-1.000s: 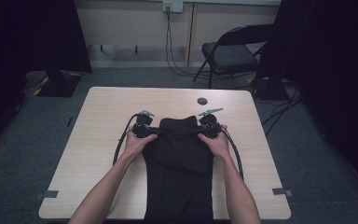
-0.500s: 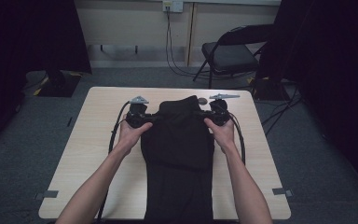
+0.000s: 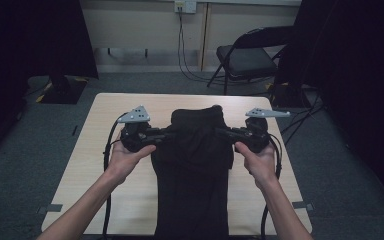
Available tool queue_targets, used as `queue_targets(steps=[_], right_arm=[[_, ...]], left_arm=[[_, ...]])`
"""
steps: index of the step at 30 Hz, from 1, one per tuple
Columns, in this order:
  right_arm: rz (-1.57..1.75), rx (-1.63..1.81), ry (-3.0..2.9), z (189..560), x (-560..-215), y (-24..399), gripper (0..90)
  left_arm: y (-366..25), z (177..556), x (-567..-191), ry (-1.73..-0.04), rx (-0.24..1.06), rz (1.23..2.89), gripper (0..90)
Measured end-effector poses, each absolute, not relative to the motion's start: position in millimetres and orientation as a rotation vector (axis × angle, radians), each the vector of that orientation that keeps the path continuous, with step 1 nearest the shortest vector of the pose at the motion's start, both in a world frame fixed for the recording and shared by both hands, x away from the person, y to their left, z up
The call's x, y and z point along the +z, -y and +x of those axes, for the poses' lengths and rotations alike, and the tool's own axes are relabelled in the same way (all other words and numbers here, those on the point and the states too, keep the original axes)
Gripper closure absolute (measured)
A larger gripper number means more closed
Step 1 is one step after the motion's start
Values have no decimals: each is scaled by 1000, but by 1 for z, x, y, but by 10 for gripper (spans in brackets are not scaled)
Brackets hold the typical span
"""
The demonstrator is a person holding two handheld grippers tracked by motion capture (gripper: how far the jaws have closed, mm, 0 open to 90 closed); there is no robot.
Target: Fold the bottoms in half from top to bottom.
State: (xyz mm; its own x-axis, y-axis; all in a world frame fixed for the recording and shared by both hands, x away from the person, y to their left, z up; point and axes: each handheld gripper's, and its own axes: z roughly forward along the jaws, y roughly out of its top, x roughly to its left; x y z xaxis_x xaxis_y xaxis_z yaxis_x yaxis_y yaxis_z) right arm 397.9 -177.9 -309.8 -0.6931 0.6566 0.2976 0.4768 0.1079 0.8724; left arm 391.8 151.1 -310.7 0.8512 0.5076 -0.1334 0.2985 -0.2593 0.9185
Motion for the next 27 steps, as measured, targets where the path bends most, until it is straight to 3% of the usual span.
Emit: queue_targets(steps=[7,11,15,20,27], right_arm=[[1019,1798,-2131,351,-255,182,809],[1002,1848,-2130,331,-249,186,809],[1075,1725,-2222,327,-280,182,809],[1226,1525,-2318,338,-349,176,809],[1292,1318,-2396,348,-414,169,807]], left_arm=[[-154,346,-262,-523,235,1795,787],[-157,329,-267,-520,226,1837,788],[-152,329,-309,-601,154,1944,787],[-148,341,-367,-701,58,2007,791],[-135,344,-419,-761,42,2127,792]])
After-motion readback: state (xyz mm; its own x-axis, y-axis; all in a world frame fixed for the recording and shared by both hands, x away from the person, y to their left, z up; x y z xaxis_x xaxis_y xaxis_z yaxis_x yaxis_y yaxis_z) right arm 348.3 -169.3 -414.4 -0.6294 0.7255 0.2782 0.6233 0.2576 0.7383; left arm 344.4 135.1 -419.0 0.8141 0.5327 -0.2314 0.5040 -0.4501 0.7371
